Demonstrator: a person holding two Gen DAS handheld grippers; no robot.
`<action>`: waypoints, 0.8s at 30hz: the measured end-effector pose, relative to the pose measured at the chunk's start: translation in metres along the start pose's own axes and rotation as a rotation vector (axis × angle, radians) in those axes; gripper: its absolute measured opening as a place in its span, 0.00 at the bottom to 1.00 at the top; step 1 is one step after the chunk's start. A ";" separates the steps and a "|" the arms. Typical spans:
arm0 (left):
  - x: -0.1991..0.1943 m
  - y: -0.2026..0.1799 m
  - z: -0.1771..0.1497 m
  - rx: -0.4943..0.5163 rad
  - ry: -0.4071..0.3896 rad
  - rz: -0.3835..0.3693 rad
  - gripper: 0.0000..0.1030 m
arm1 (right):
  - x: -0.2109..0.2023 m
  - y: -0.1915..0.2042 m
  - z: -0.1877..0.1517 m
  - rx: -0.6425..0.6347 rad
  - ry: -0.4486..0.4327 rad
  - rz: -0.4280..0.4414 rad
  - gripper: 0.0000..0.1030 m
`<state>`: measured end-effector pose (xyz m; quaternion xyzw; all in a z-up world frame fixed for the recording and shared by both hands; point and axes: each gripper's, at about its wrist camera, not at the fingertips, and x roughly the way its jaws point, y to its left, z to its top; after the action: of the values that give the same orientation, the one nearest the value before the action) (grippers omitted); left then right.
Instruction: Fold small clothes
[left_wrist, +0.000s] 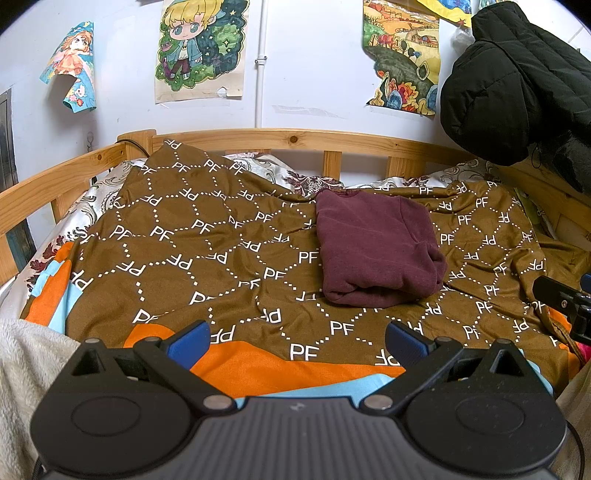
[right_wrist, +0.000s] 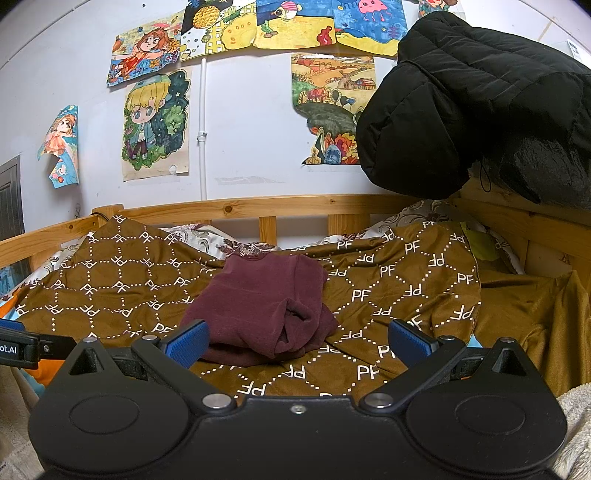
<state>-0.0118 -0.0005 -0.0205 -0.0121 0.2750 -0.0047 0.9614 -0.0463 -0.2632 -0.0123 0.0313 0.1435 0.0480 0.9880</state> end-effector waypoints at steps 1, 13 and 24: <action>0.000 0.000 0.000 0.000 0.000 0.000 0.99 | 0.000 0.000 0.000 0.000 0.000 0.000 0.99; 0.000 0.000 0.000 0.000 0.001 -0.001 0.99 | 0.000 0.000 0.001 0.000 0.001 0.000 1.00; 0.001 0.000 -0.001 -0.003 0.012 -0.007 0.99 | 0.000 0.000 0.001 0.000 0.002 0.000 1.00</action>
<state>-0.0116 -0.0001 -0.0215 -0.0147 0.2809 -0.0077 0.9596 -0.0461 -0.2631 -0.0111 0.0312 0.1443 0.0479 0.9879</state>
